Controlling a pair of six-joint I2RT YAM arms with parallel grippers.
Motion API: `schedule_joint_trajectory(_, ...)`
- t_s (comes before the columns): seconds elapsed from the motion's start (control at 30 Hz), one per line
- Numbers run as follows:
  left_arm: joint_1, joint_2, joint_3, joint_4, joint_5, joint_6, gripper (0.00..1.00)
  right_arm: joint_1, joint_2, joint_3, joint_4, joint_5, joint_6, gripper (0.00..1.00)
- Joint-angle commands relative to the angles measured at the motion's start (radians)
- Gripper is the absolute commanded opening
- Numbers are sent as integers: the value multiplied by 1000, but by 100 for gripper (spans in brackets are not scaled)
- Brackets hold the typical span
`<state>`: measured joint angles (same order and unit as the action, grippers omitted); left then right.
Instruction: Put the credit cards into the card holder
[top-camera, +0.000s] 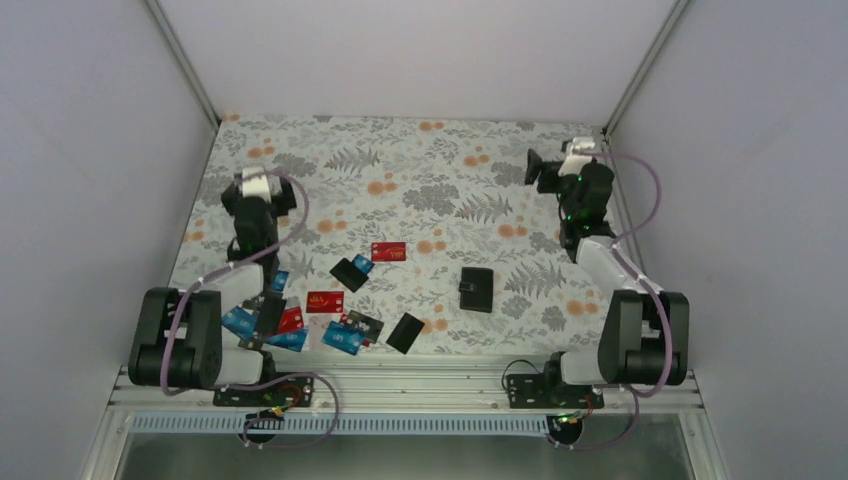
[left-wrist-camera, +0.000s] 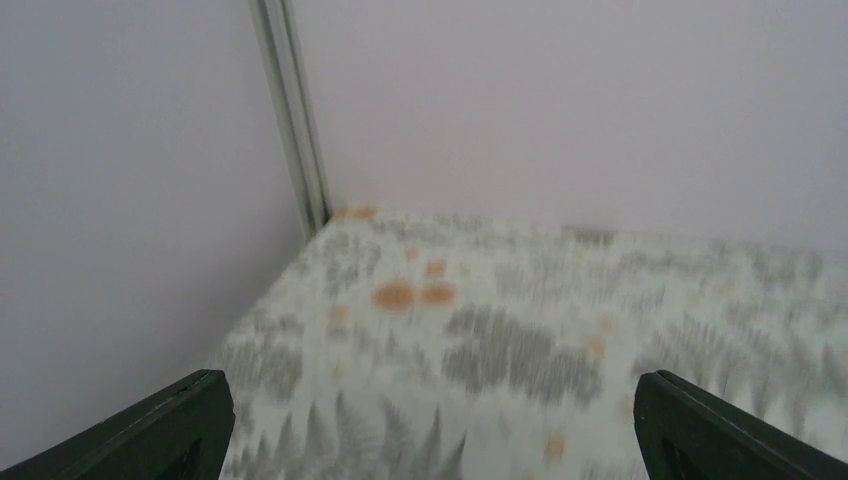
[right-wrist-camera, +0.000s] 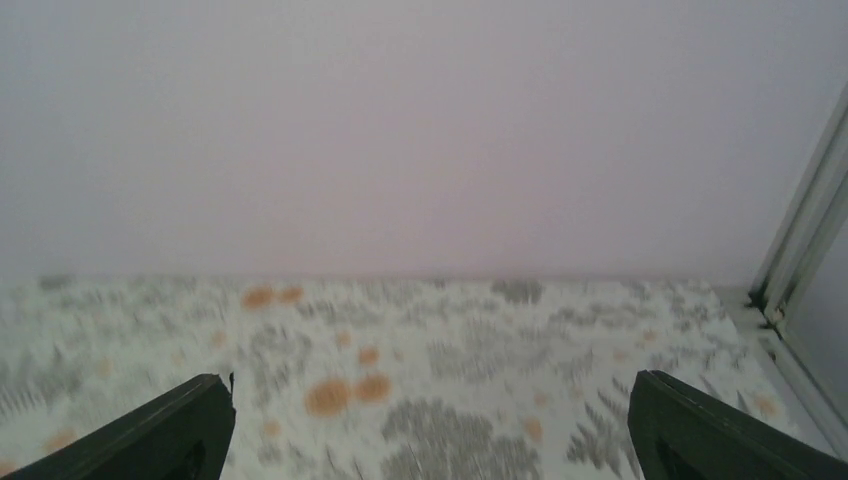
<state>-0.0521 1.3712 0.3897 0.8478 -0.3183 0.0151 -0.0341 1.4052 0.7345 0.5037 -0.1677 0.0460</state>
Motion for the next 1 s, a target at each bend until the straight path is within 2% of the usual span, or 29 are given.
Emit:
schedule_joint_trajectory(0.0, -24, -64, 247, -535, -73, -179, 100, -9, -56, 181, -316, 60, 239, 100)
schedule_joint_trajectory(0.07, -30, -82, 318, -650, -69, -215, 100, -17, -40, 275, -472, 73, 327, 100)
schedule_joint_trajectory(0.2, -29, -112, 429, -873, 11, -319, 100, -20, 8, 391, -697, 12, 356, 100)
schedule_joint_trajectory(0.3, -24, -93, 508, -1006, 157, -360, 100, -18, 33, 431, -824, -68, 380, 100)
schedule_joint_trajectory(0.47, -23, -140, 478, -1049, 358, -398, 100, 2, 48, 363, -963, -214, 411, 100)
schedule_joint_trajectory(0.63, -55, -121, 480, -1137, 524, -380, 100, 75, -2, 235, -1021, -253, 436, 99)
schedule_joint_trajectory(0.73, -113, -145, 459, -1157, 535, -379, 99, 137, -23, 182, -1062, -247, 457, 97)
schedule_joint_trajectory(0.97, -222, -162, 427, -1169, 557, -398, 95, 249, -84, 40, -1107, -196, 506, 81)
